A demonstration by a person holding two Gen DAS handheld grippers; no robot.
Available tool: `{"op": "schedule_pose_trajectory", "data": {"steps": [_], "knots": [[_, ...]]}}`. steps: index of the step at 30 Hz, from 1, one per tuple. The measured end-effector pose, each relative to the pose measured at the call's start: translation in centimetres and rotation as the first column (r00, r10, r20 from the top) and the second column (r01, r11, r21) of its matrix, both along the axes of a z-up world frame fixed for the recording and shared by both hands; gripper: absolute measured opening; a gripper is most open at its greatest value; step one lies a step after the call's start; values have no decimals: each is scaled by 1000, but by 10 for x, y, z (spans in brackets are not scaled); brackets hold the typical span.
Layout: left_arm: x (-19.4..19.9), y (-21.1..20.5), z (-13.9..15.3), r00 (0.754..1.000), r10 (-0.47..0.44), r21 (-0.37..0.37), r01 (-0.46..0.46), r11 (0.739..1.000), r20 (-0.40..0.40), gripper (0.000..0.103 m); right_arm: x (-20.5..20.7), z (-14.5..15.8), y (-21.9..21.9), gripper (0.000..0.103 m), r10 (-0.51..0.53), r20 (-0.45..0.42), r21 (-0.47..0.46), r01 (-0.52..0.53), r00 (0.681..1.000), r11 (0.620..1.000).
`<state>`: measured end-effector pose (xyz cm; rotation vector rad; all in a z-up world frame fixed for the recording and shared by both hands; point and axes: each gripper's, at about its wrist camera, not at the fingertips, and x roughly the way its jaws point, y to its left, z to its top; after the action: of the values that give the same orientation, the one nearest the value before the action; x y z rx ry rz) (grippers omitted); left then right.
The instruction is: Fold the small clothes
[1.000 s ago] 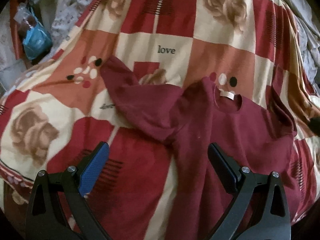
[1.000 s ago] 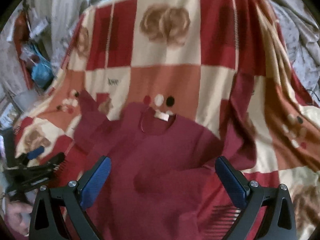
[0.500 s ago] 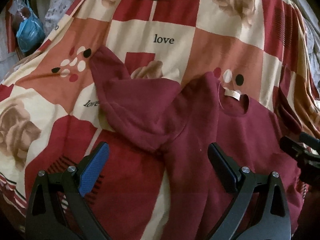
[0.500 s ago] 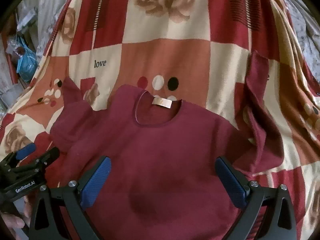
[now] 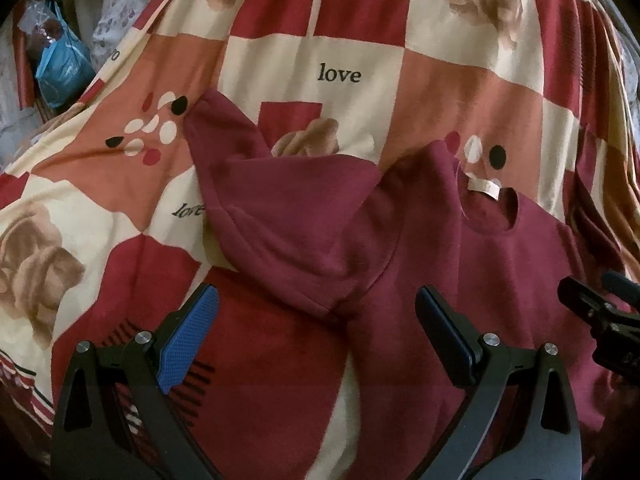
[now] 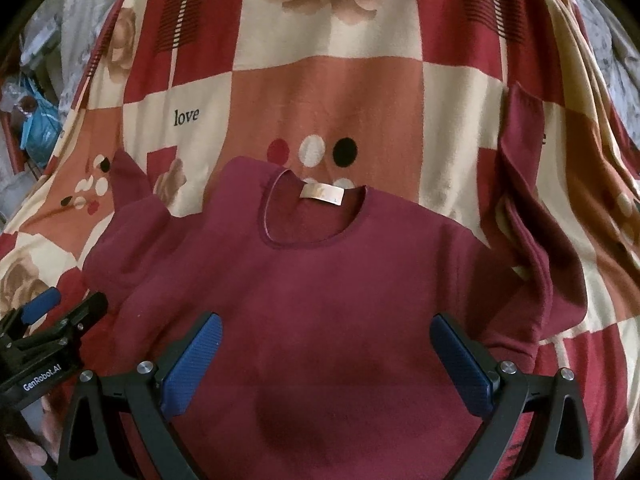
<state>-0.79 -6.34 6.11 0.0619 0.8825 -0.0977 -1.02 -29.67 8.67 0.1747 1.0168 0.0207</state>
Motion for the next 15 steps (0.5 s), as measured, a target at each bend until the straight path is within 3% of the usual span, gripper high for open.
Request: {"op": "schedule_pose_trajectory", "data": {"steps": [15], "knots": [[13, 9, -13, 999, 40, -32, -40, 999, -4, 99, 11, -16, 12, 103, 2, -16, -12, -2, 1000, 1000]]}}
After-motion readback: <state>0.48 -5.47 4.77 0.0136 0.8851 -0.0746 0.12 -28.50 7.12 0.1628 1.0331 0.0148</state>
